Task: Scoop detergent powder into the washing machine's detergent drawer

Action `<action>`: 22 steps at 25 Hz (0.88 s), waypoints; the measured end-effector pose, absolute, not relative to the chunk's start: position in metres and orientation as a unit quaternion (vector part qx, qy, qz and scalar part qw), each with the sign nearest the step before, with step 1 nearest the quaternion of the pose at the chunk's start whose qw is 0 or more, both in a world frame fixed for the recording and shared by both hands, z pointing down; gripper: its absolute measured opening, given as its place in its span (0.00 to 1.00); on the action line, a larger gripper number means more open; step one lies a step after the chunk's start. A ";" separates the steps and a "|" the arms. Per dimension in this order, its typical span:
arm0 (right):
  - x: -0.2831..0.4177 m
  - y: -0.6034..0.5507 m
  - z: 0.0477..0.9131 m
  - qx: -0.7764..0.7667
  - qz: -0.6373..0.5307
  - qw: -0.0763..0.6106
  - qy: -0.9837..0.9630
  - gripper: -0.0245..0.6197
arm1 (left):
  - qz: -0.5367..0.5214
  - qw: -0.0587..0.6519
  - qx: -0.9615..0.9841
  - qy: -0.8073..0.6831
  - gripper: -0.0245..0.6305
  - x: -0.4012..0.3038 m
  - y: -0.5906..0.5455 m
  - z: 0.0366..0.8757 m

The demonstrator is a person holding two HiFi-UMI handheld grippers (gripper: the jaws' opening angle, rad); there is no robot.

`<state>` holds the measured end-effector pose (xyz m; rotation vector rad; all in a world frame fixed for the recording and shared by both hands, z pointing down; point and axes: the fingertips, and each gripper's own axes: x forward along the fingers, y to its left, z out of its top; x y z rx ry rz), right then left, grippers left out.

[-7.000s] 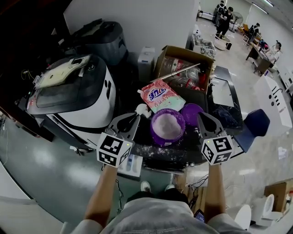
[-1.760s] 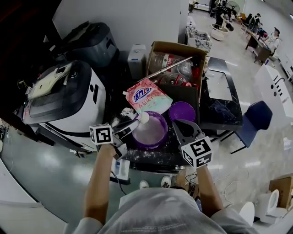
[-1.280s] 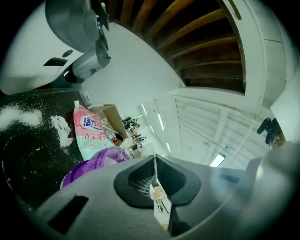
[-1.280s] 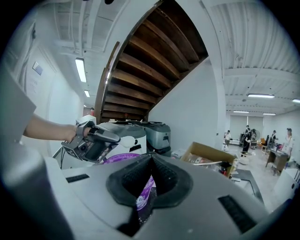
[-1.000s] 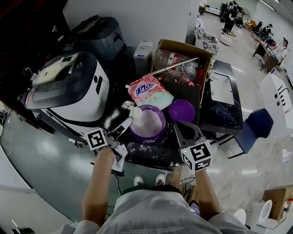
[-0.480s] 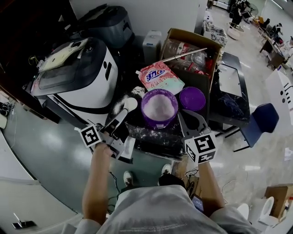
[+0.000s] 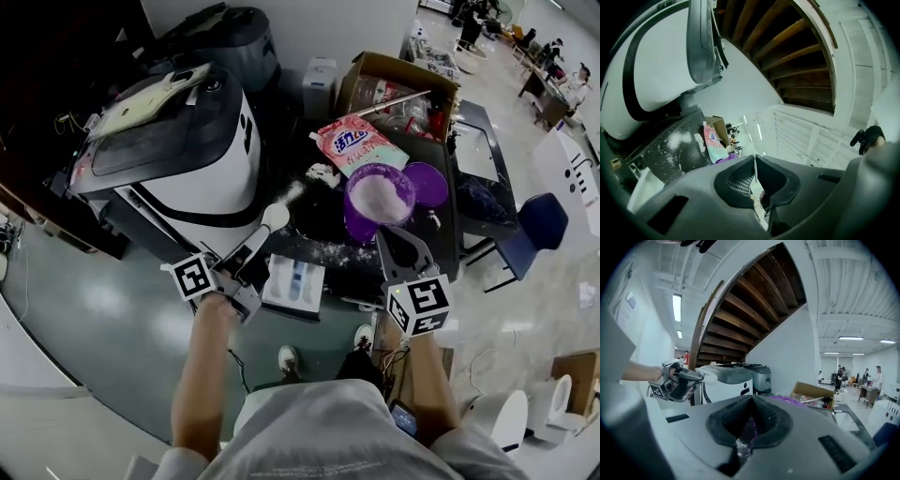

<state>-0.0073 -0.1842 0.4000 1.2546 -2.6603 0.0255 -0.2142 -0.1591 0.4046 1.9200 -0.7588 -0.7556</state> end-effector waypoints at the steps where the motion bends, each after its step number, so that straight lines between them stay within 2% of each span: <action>1: -0.015 -0.179 0.403 0.429 0.011 0.100 -0.898 0.05 | -0.298 0.454 0.781 -0.308 0.06 -0.221 -0.156 0.409; 16: -0.076 -0.138 0.455 0.451 0.040 0.138 -0.881 0.05 | -0.223 0.492 0.790 -0.290 0.06 -0.249 -0.132 0.487; 22: -0.088 -0.132 0.480 0.445 0.059 0.156 -0.880 0.05 | -0.132 0.504 0.783 -0.339 0.06 -0.259 -0.122 0.541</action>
